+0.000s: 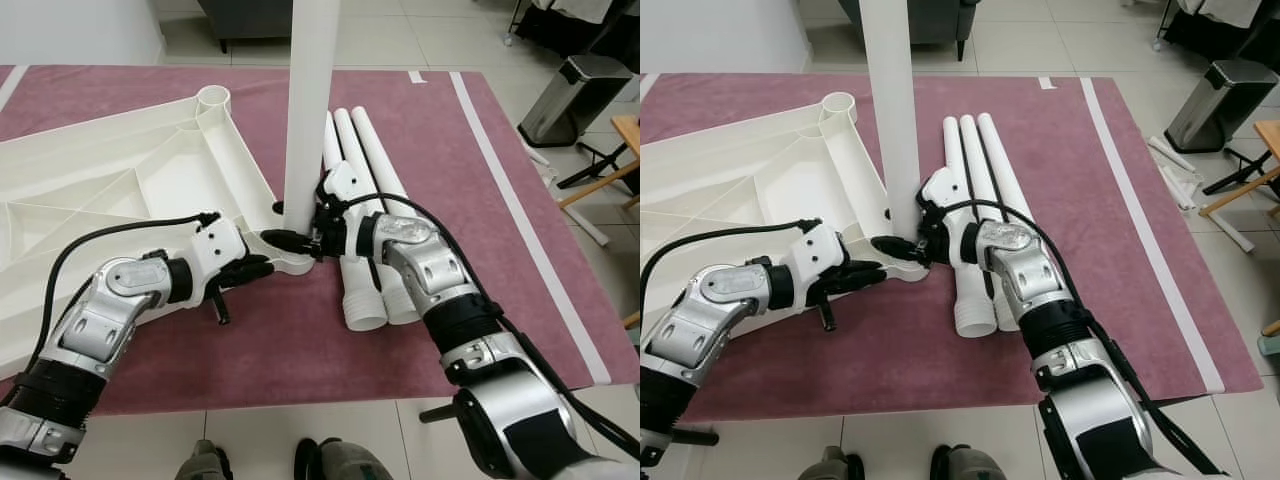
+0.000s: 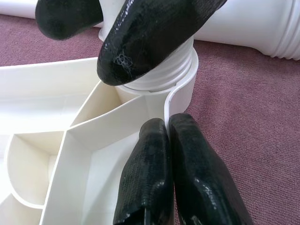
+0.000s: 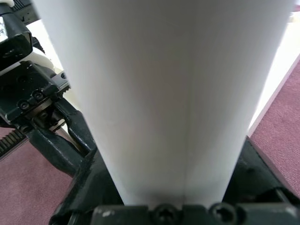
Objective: Building children table
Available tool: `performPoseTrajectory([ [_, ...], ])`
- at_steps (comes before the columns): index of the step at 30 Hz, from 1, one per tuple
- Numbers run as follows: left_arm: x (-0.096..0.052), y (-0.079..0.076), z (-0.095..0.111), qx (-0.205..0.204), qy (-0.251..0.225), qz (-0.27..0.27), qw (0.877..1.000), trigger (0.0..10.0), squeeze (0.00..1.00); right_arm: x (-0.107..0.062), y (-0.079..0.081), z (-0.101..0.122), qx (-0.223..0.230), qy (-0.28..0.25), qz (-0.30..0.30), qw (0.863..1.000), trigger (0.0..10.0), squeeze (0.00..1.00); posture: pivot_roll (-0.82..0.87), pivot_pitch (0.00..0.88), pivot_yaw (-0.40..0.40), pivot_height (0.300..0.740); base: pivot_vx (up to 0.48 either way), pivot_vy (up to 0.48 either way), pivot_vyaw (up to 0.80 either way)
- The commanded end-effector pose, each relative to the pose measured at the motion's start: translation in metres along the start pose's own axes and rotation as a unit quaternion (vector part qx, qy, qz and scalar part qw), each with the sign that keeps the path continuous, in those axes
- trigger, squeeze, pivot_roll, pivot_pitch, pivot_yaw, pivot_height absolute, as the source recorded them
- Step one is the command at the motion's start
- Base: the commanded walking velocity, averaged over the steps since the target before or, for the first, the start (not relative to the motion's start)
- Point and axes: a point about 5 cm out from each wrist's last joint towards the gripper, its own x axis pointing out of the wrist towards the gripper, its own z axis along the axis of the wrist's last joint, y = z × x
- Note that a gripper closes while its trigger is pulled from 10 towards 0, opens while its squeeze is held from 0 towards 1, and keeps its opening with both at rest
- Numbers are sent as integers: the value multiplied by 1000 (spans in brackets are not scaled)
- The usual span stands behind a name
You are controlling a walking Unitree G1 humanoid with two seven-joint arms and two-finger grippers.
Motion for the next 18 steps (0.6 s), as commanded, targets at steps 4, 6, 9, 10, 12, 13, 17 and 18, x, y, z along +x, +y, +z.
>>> performPoseTrajectory([
  [4,9,-22,-10,-36,-5,-73,997,0,0,20,22,-14,42,26,-60,997,0,0,106,164,-30,740,0,0,0],
  [6,9,-22,-10,-36,-6,-73,997,0,0,24,26,-17,50,34,-79,995,0,0,106,164,-30,740,0,0,0],
  [9,9,-23,-10,-37,-8,-74,997,0,0,38,37,-29,79,76,-210,971,0,0,98,162,-32,740,0,0,0],
  [10,9,-23,-10,-37,-8,-74,997,0,0,38,37,-29,79,76,-210,971,0,0,98,162,-32,740,0,0,0],
  [12,10,-24,-11,-37,-8,-75,996,0,0,41,39,-30,81,83,-272,955,0,0,96,162,-32,740,0,0,0],
  [13,10,-24,-11,-37,-8,-75,996,0,0,41,39,-30,81,83,-272,955,0,0,96,162,-32,740,0,0,0],
  [17,11,-25,-10,-38,-9,-77,996,0,0,42,43,-36,98,97,-339,931,0,0,98,162,-32,740,0,0,0],
  [18,11,-25,-10,-38,-9,-78,996,0,0,43,47,-39,107,104,-345,927,0,0,99,163,-33,740,0,0,0],
])
